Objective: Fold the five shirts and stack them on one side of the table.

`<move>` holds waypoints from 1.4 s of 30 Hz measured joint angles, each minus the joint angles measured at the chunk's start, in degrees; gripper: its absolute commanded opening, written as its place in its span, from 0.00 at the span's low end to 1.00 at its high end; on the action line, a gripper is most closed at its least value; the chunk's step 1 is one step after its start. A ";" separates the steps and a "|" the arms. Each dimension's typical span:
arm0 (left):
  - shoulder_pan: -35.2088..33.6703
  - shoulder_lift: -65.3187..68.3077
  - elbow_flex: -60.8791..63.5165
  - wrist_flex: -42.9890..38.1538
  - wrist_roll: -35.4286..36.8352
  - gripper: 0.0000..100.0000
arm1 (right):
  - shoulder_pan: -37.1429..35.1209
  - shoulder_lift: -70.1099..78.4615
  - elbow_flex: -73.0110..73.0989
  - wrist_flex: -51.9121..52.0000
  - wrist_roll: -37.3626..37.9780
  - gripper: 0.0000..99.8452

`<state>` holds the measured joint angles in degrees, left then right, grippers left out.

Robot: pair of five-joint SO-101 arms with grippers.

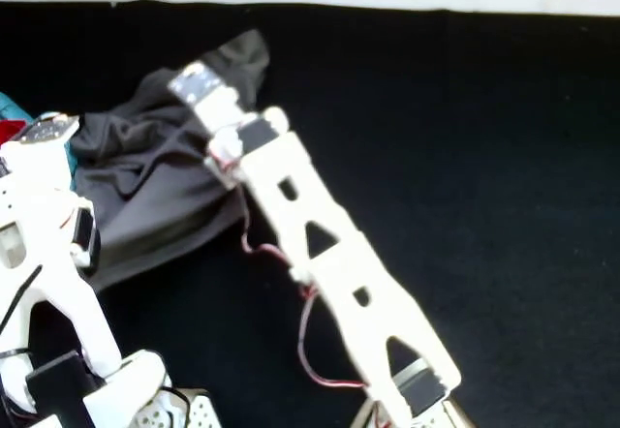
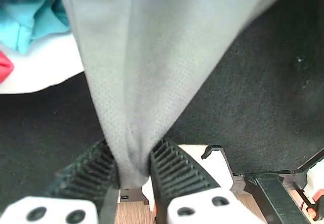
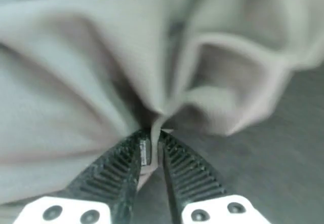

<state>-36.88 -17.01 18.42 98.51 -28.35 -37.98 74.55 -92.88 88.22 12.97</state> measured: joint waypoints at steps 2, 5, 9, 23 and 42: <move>0.00 -0.18 0.00 -1.76 0.00 0.01 | 1.67 -3.60 -0.97 4.31 0.00 0.01; 0.00 -0.18 -3.43 -2.99 2.64 0.01 | 4.31 -9.58 -1.32 9.85 0.00 0.01; 0.53 -0.18 -13.63 -2.99 6.15 0.01 | 7.56 -18.46 -1.32 12.04 0.00 0.01; 18.73 -0.26 -51.16 1.76 10.81 0.01 | 14.33 -71.91 36.13 12.31 0.00 0.01; 14.77 14.33 -34.90 -0.09 10.99 0.01 | 14.42 -119.47 111.21 5.89 8.26 0.32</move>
<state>-22.11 -2.68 -16.48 98.42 -17.36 -23.56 -44.92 18.33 94.11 21.23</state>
